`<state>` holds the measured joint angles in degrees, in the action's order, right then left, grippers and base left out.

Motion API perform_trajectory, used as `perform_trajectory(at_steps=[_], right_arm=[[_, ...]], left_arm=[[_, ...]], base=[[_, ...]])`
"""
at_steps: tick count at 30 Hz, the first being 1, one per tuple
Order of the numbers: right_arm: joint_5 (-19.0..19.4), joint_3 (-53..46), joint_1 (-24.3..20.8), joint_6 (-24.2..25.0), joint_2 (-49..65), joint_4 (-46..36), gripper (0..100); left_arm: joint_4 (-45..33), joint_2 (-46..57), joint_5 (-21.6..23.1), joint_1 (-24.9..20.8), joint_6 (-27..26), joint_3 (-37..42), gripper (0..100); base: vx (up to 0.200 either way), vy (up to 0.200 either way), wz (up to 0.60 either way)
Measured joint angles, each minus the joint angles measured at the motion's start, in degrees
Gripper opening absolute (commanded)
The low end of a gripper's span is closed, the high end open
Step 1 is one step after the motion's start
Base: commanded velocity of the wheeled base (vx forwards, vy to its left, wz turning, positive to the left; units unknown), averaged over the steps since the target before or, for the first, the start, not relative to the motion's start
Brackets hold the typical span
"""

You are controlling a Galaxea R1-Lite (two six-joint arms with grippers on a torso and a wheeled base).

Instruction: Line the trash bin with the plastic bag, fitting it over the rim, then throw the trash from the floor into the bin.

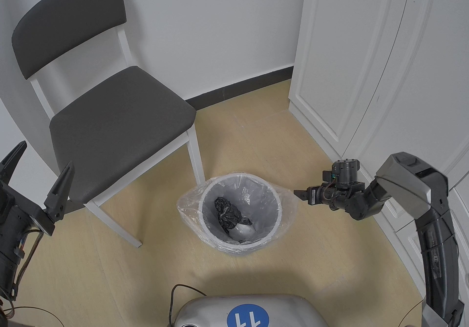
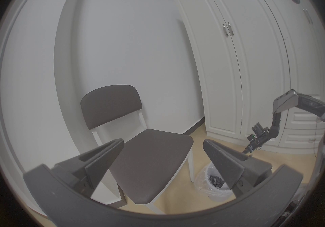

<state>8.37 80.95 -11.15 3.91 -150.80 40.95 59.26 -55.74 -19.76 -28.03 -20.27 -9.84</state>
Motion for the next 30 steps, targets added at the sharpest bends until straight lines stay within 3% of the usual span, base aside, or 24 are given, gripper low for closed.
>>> perform_trajectory(at_steps=[10,19,30], right_arm=[[0.6,-25.6,0.0,1.4,23.3,9.1,100],[-2.3,-42.8,0.0,1.9,48.5,11.6,100],[-4.8,-60.6,5.3,2.8,80.3,12.6,100]], left_arm=[[-0.3,-0.7,-0.1,-0.1,2.5,-0.5,100],[-0.6,-0.8,-0.3,0.1,3.4,-1.0,100],[-0.9,-0.9,-0.4,0.4,3.9,-1.6,100]], base=[[0.0,0.0,0.0],[0.0,0.0,0.0],[0.0,0.0,0.0]])
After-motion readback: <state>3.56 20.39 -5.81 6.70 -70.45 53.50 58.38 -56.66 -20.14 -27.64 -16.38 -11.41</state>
